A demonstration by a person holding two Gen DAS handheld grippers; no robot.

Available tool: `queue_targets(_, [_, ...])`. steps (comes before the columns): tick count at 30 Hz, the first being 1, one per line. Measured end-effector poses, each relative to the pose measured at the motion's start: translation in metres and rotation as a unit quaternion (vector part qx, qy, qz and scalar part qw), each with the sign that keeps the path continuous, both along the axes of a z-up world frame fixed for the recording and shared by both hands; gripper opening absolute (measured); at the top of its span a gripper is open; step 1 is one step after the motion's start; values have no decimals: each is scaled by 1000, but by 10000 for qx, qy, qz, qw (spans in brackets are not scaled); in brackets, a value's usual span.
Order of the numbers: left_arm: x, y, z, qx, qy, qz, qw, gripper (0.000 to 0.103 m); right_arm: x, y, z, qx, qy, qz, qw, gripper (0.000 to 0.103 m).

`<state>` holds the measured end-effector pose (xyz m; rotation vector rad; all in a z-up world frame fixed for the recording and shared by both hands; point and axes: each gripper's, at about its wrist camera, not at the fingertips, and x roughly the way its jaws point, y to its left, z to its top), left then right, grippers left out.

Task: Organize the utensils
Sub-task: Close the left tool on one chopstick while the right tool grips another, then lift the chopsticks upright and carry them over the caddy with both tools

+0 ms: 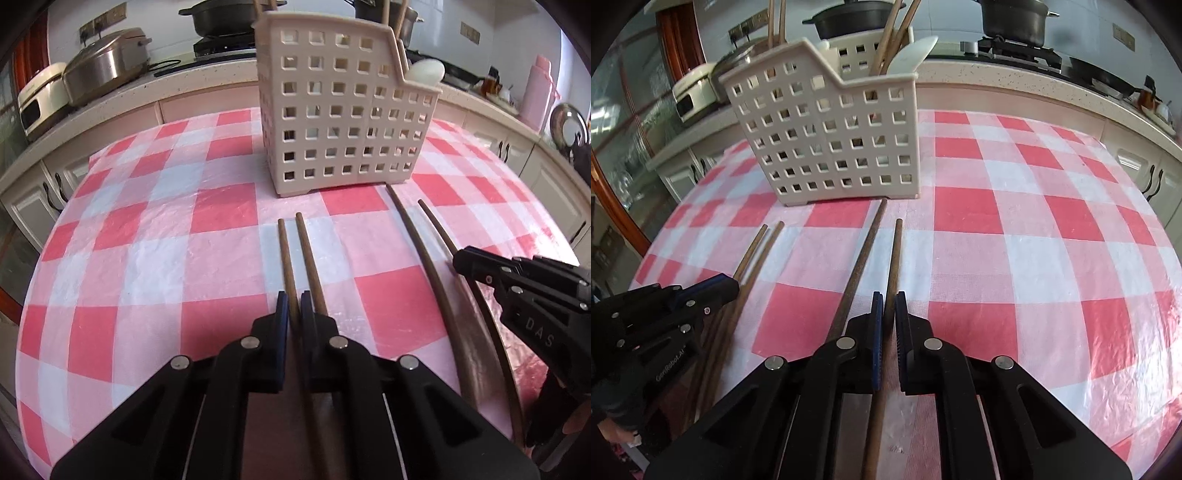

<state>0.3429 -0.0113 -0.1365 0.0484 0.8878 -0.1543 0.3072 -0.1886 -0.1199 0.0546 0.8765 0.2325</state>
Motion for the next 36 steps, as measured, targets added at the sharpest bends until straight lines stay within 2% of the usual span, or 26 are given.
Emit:
queue_targets(6, [-15,16,27,-412,-326,33,9986,7,-16,-7,27,222,-387,0,9990,7])
queue_targets(15, [-47,26,75,-673,-962,36,9931,6,-44,-11,71,404,-981,75,9943,7])
queue_targets(25, [-86,24,126,-660,-1649,-48,9841,6,-74,-15,117,492,-1583,128,9861,7])
queue_targets(36, [-102,18,155,-616,-2059,-161,9765,6,-82,-9,141,455,-1911,179,9803,7])
